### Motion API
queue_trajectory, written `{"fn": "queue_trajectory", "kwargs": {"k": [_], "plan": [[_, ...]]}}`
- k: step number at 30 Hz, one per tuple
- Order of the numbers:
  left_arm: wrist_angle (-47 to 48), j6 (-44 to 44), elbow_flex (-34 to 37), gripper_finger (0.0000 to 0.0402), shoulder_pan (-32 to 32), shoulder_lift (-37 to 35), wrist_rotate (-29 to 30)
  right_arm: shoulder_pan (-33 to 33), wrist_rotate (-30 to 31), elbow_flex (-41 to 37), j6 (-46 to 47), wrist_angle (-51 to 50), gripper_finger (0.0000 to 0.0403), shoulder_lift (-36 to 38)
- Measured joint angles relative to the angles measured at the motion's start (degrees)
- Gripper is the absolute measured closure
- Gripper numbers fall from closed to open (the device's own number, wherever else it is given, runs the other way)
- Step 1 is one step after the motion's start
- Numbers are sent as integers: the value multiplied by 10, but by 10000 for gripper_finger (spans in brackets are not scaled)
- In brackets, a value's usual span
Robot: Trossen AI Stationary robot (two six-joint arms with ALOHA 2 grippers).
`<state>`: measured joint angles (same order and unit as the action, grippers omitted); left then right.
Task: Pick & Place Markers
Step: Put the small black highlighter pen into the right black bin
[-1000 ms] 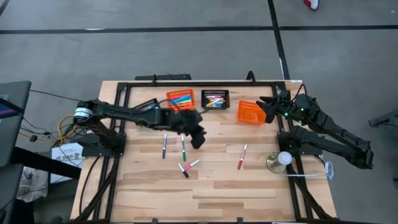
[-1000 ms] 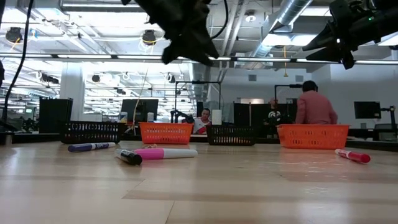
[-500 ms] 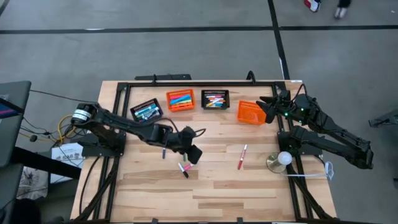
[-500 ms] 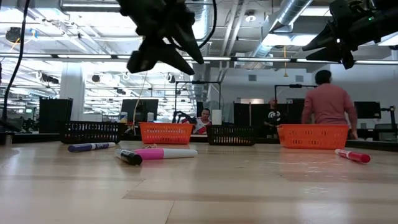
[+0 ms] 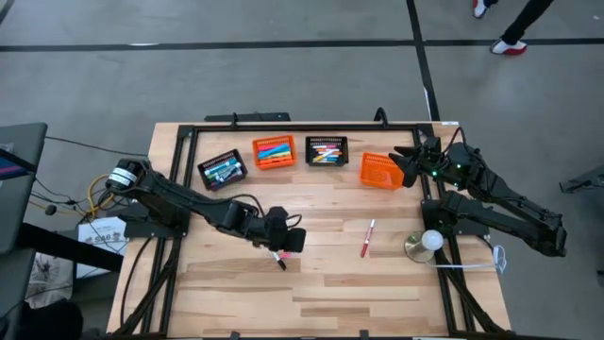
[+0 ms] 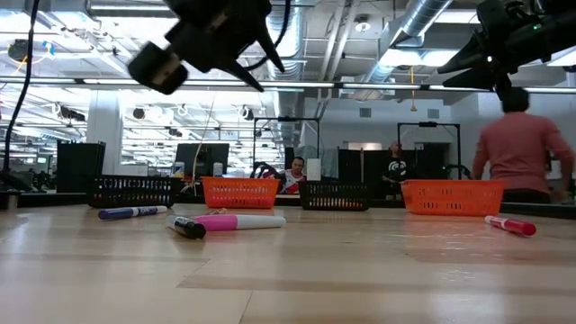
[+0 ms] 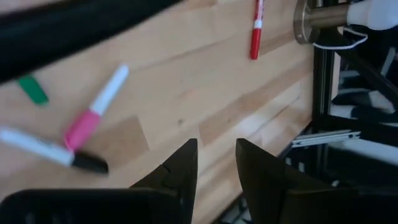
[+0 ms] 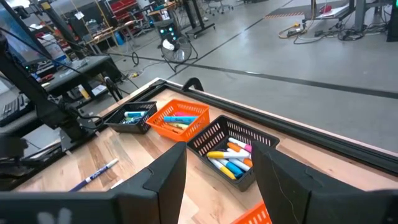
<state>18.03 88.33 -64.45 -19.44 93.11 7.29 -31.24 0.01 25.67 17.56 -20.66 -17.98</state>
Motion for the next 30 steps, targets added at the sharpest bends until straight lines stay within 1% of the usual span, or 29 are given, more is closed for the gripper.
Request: {"fn": "queue_trajectory", "kwargs": {"k": [5, 10, 17, 21, 25, 28, 30], "plan": [[0, 95, 0, 293, -28, 0, 0, 0, 0, 0, 0, 0, 231, 0], [8, 156, 0, 293, -58, 0, 15, 0, 0, 0, 0, 0, 229, 0], [85, 230, 0, 293, -87, 0, 17, 0, 0, 0, 0, 0, 232, 0], [110, 266, 1, 293, -91, 0, 35, 0, 0, 0, 0, 0, 229, 0], [111, 293, 1, 293, -81, 5, 62, 0, 0, 0, 0, 0, 230, 0], [109, 315, 1, 293, -71, 20, 62, 0, 0, 0, 0, 0, 232, 0], [109, 328, 1, 293, -66, 34, 51, 0, 0, 0, 0, 0, 232, 0]]}}
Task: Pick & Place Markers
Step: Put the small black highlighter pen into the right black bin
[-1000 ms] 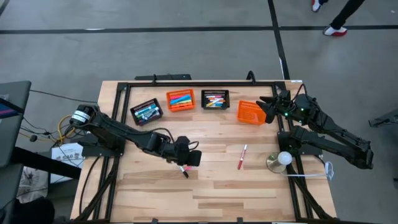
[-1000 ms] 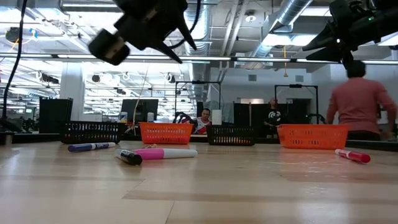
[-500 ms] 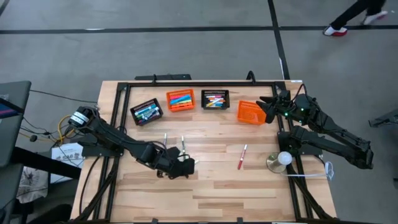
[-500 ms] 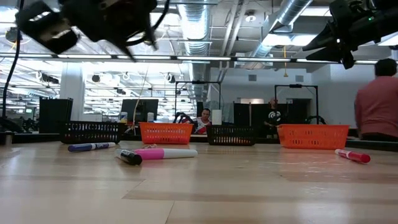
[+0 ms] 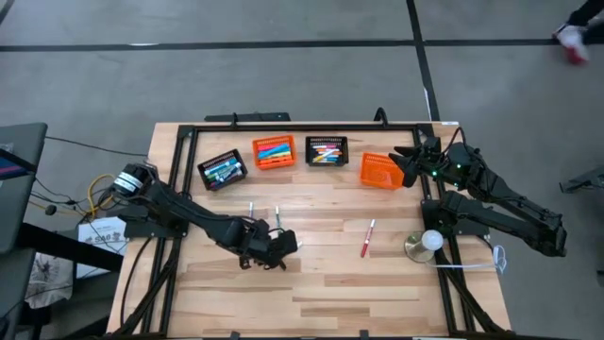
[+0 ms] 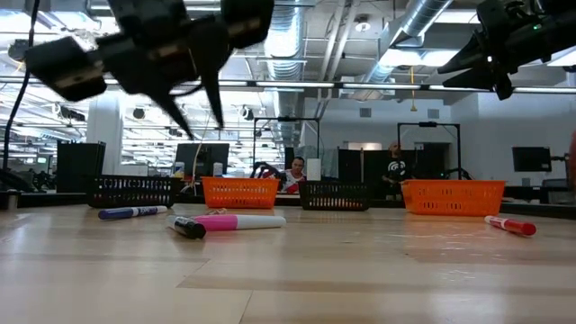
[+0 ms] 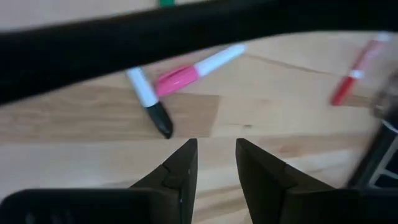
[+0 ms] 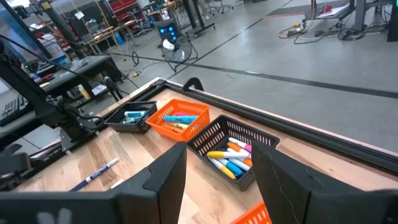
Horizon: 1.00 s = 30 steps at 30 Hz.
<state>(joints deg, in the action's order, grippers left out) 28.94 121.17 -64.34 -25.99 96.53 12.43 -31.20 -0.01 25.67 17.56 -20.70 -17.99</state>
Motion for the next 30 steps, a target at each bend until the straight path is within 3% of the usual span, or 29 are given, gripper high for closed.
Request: {"fn": "queue_trajectory", "kwargs": {"k": [6, 30], "plan": [[0, 33, 0, 293, 3, 34, -48, 0, -2, 0, 0, -3, 229, 0], [28, 63, 19, 293, 29, 67, -71, 0, -2, 0, 0, -3, 231, 0]]}}
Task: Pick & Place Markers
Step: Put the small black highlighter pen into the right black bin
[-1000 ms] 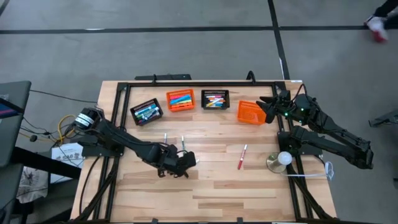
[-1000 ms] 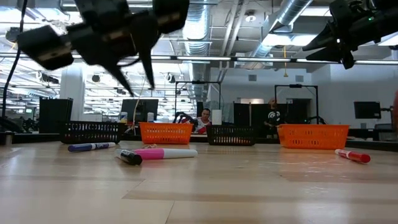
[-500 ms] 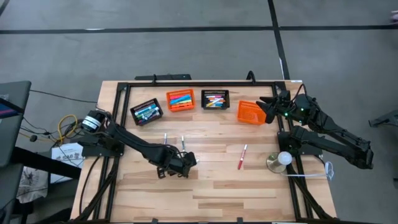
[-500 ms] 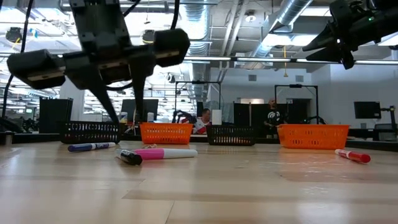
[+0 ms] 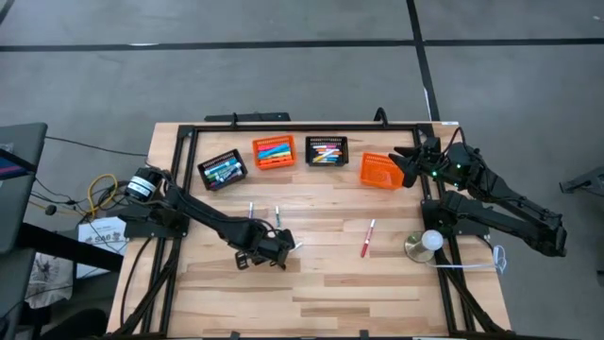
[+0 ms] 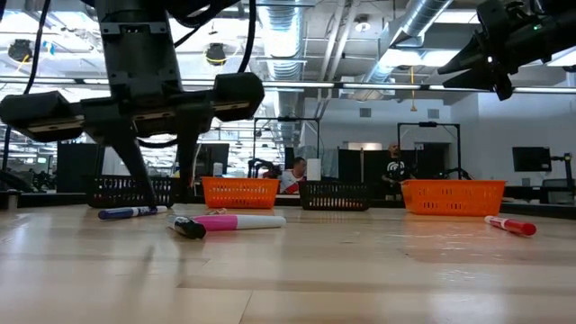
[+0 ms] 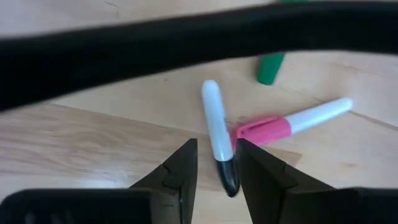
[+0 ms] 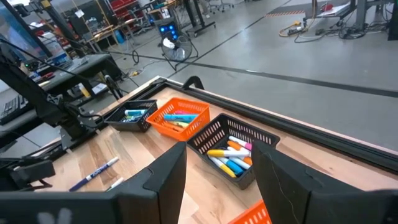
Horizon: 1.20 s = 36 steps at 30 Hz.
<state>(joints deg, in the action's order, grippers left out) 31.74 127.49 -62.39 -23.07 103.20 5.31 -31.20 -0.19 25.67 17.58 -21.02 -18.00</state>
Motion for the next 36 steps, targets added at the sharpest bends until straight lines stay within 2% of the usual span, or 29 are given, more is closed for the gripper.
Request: {"fn": "queue_trajectory", "kwargs": {"k": [15, 23, 36], "plan": [[-39, -6, 13, 293, 14, 6, 0, 0, 1, 0, 0, 1, 231, 0], [-60, -8, 11, 293, 20, 48, -48, 0, 2, 0, 0, 5, 230, 0], [-45, -30, 11, 293, 20, 56, -60, 0, 2, 0, 0, 5, 229, 0]]}}
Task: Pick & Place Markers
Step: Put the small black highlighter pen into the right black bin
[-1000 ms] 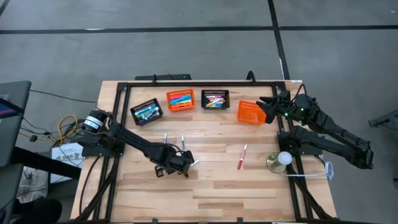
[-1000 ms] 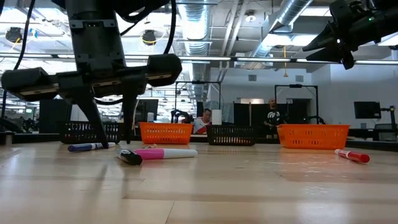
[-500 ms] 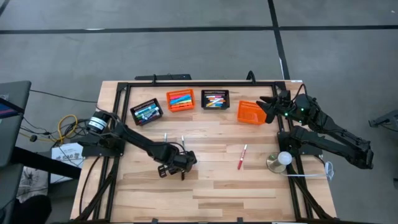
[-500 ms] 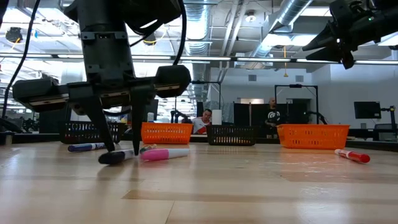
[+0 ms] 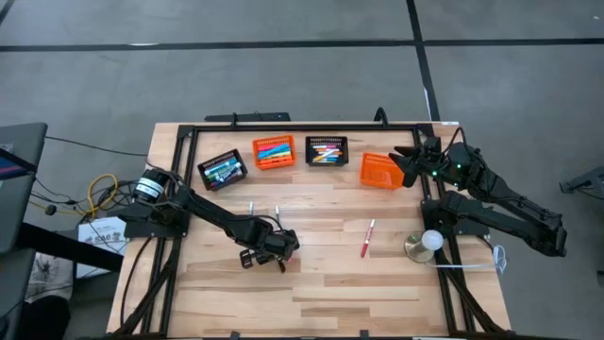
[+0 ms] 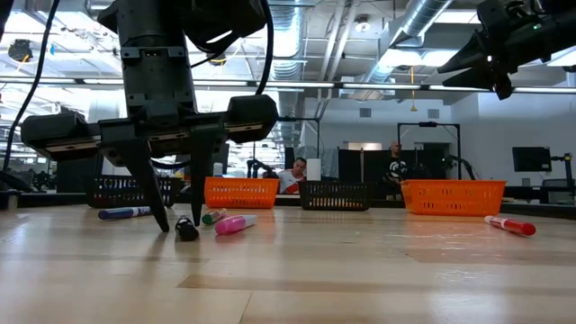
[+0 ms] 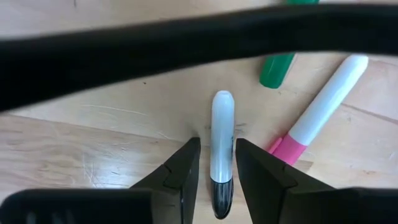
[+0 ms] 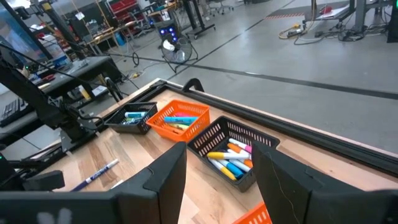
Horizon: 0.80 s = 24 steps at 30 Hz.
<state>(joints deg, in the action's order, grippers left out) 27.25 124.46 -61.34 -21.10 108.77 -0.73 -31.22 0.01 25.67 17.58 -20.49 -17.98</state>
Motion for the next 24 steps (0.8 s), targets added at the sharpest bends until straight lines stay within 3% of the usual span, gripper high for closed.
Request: {"fn": "queue_trajectory", "kwargs": {"k": [24], "plan": [[19, 12, 5, 293, -3, -33, 31, 0, 0, 0, 0, 0, 231, 0]]}}
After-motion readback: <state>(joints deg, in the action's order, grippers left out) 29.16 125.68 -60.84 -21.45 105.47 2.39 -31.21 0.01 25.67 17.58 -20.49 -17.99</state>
